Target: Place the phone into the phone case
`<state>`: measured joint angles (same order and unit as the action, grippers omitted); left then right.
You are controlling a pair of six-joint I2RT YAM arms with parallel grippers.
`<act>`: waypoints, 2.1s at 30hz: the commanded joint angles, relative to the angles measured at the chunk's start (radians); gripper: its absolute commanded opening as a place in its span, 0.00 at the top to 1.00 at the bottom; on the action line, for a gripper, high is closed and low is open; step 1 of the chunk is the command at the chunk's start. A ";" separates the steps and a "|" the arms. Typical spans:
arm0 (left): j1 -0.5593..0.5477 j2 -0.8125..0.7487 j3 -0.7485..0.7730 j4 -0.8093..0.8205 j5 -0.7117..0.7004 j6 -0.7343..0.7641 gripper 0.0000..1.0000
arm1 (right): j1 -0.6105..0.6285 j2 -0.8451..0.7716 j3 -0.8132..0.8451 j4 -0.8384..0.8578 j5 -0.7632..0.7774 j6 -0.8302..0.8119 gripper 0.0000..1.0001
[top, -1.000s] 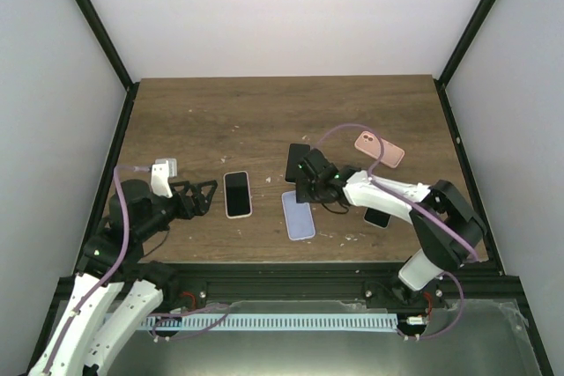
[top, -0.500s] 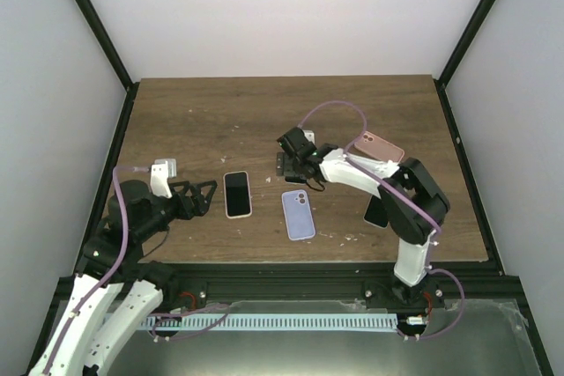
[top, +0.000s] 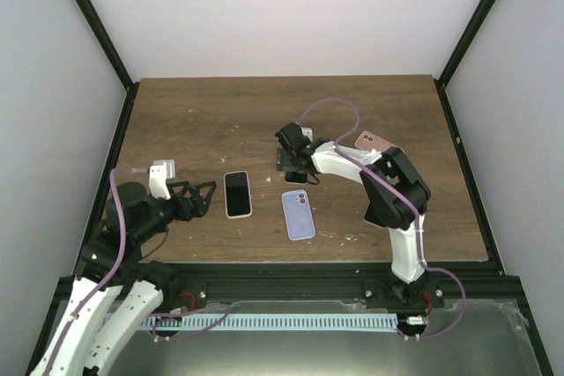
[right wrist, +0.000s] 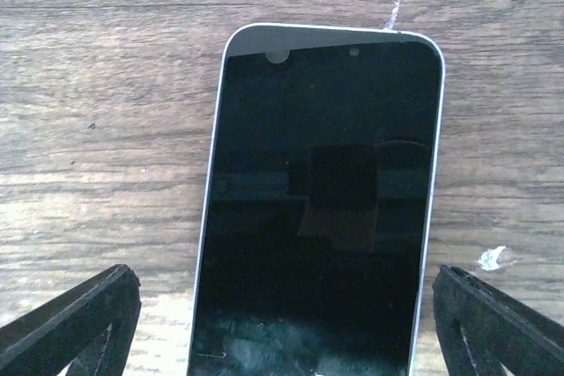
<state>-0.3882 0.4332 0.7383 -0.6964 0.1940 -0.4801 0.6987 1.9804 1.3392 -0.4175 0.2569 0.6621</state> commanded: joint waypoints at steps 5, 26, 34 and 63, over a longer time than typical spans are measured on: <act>-0.002 -0.023 -0.006 0.008 0.010 -0.003 0.03 | -0.020 0.060 0.088 -0.039 0.055 0.017 0.08; -0.003 -0.015 -0.005 0.009 0.017 0.002 0.03 | -0.031 0.129 0.096 -0.024 0.035 -0.017 0.13; -0.003 -0.030 -0.006 0.008 0.010 -0.002 0.02 | -0.031 0.115 0.097 -0.005 0.010 -0.028 0.20; -0.003 0.008 -0.007 0.015 0.033 0.006 0.03 | -0.044 0.104 0.125 -0.038 -0.025 -0.118 0.15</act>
<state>-0.3882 0.4309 0.7380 -0.6960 0.2115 -0.4793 0.6640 2.0785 1.4269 -0.4236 0.2607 0.5461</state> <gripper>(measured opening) 0.975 0.833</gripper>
